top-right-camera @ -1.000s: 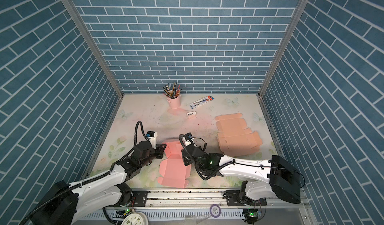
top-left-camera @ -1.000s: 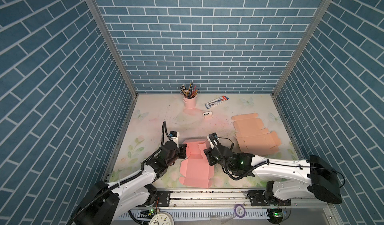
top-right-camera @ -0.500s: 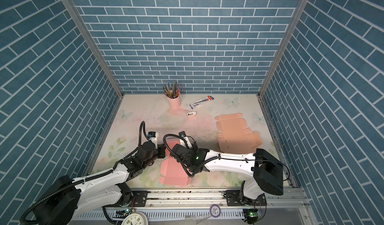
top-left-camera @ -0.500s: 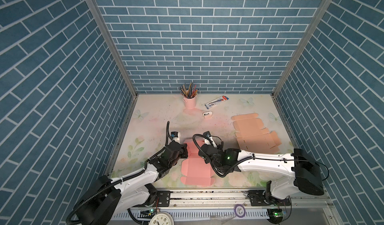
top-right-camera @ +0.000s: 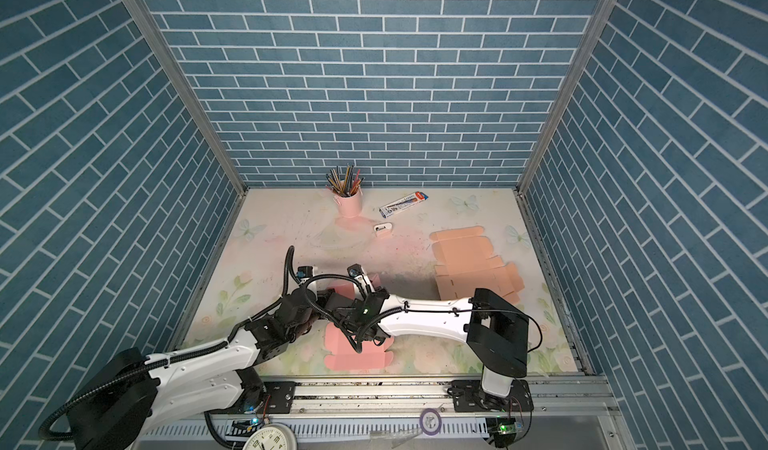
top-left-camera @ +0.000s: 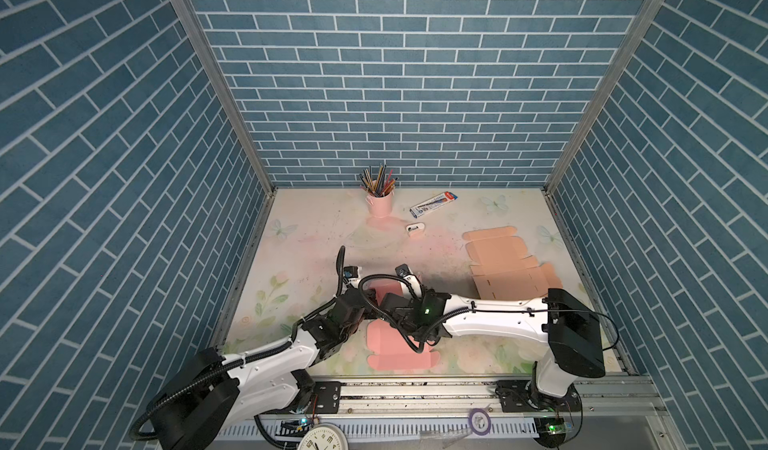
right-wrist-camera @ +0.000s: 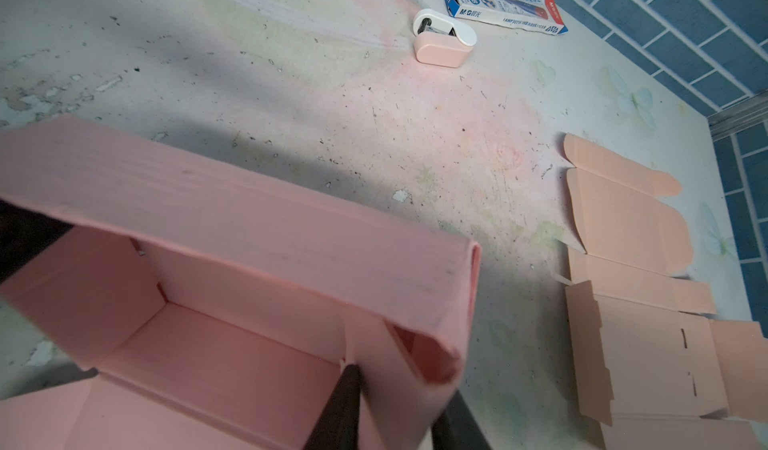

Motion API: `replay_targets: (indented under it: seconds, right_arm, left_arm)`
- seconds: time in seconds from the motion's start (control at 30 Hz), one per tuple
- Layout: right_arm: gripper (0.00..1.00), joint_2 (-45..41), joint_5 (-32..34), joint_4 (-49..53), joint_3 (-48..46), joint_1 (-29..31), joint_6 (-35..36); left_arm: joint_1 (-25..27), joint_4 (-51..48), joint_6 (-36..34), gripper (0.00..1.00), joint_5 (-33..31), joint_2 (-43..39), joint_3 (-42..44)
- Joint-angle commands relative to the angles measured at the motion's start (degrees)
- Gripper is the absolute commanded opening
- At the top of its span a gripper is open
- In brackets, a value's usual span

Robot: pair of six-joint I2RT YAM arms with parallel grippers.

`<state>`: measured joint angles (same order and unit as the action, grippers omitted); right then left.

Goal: Fold the paper box
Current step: 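Grip the pink box's inner wall edge with the right gripper beside the left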

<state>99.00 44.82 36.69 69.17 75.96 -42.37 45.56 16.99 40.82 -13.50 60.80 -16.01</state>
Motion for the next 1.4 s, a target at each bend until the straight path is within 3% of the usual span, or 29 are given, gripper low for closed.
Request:
replay_targets:
  seconds: [0.0, 0.27, 0.5, 0.67, 1.1, 1.37]
  right_arm:
    - [0.24, 0.71, 1.2, 0.58, 1.4, 0.28, -3.07]
    - [0.08, -0.03, 1.51, -0.21, 0.53, -0.03, -3.43]
    - [0.19, 0.31, 2.92, 1.1, -0.15, -0.73, -5.54]
    - [0.21, 0.31, 4.13, 1.52, -0.73, -0.82, -6.56]
    - [0.0, 1.8, 5.89, 4.51, -0.41, -0.86, -8.7]
    - [0.04, 1.12, 6.72, 4.35, -0.35, -0.47, -9.38]
  left_arm:
    - [1.53, 2.41, 1.63, 0.04, 1.19, -0.5, -2.74]
    - [3.07, 2.46, 1.9, 0.04, 1.04, -0.13, -3.31]
    - [3.88, 3.64, 2.29, 0.04, 0.49, 1.16, -3.06]
    - [5.16, 4.17, 2.55, 0.04, -0.91, 1.98, -2.96]
    - [6.57, 4.55, 3.22, 0.04, -2.31, 1.82, -2.97]
    - [7.01, 4.79, 3.39, 0.03, -3.02, 2.48, -2.9]
